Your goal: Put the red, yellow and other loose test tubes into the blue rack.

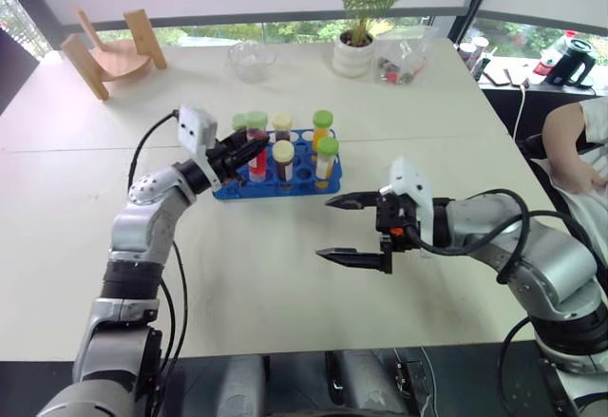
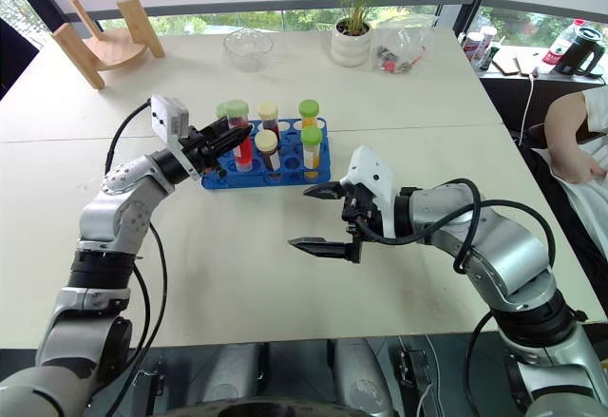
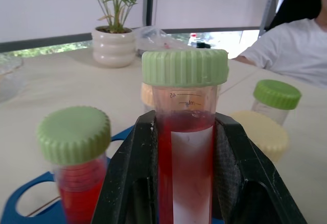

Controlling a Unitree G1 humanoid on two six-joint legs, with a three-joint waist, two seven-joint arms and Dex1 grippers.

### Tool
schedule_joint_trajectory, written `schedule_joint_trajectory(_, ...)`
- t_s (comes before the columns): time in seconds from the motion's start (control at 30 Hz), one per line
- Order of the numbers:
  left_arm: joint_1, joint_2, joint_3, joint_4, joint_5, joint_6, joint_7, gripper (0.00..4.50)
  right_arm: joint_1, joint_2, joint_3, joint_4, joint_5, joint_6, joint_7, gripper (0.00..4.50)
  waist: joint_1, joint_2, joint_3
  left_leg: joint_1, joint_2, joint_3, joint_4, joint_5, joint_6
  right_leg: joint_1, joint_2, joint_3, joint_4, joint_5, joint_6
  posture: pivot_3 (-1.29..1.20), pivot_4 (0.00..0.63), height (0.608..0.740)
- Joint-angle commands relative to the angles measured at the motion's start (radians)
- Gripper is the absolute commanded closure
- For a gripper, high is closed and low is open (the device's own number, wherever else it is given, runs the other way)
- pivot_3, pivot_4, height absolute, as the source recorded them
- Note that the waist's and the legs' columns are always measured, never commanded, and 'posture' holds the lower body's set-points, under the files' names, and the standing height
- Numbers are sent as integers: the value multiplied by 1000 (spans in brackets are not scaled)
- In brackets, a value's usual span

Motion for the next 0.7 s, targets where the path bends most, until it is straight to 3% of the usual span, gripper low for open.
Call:
schedule_joint_trajectory(0.03,-20,-2,21,32,29,-52,-5,3637,4,7,-30,-22,8,-20,-17,120,3,0,0,0,0,0,0,0,0,0,0,0,0,0,0,0,150,740)
schedule_joint_trajectory(0.7,74,39,35,-37,79,-51,7,3637,-20,82,21,48,-38,-86,-34,120,0,0,0,0,0,0,0,0,0,1,0,0,0,0,0,0,150,740)
